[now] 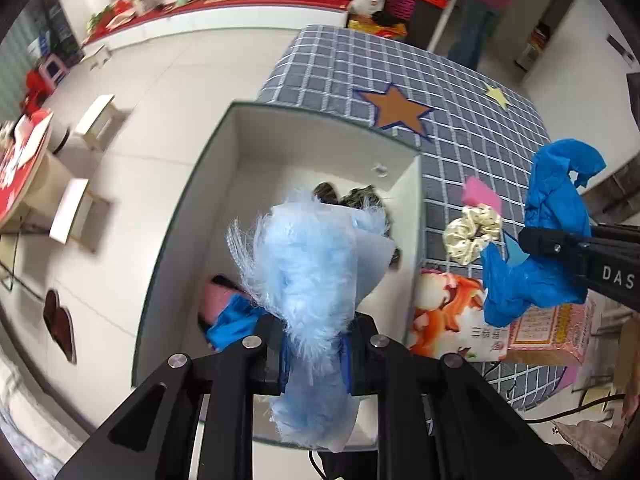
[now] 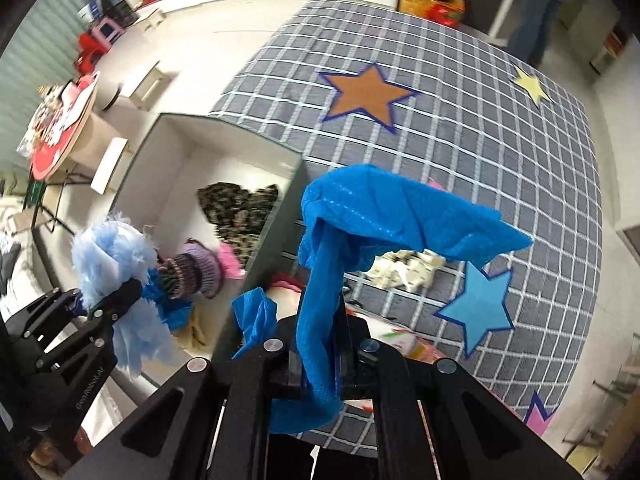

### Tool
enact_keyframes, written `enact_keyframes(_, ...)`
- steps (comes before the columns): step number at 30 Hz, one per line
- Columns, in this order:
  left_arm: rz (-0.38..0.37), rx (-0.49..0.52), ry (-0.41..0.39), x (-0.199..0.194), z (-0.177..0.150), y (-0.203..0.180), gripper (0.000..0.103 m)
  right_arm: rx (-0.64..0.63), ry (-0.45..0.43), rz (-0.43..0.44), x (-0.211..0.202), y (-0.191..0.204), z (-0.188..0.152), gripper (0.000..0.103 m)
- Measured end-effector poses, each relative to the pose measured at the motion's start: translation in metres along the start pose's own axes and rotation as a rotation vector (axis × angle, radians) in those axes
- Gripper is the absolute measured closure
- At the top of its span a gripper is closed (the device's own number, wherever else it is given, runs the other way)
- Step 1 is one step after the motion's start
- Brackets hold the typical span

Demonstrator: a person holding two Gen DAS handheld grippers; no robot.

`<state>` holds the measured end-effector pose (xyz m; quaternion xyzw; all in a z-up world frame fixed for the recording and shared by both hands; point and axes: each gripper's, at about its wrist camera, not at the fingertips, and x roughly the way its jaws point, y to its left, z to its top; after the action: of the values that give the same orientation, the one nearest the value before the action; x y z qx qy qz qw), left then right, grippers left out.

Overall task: Organize soft objects
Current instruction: 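Carry the feather boa and blue cloth over the white box with both tools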

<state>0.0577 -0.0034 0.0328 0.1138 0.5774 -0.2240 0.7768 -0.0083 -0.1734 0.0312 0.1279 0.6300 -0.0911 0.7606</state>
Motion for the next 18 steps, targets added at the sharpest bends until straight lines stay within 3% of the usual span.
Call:
enact_keyframes(11, 0.03, -0.126, 0.018, 0.007, -0.016, 0.039, 0.082, -0.128, 0.026, 0.016, 0.021, 0.06, 0.024, 0.094)
enact_keyframes(18, 0.028, -0.176, 0.039, 0.023, -0.013, 0.055, 0.08, -0.142, 0.073, 0.03, 0.045, 0.092, 0.046, 0.094)
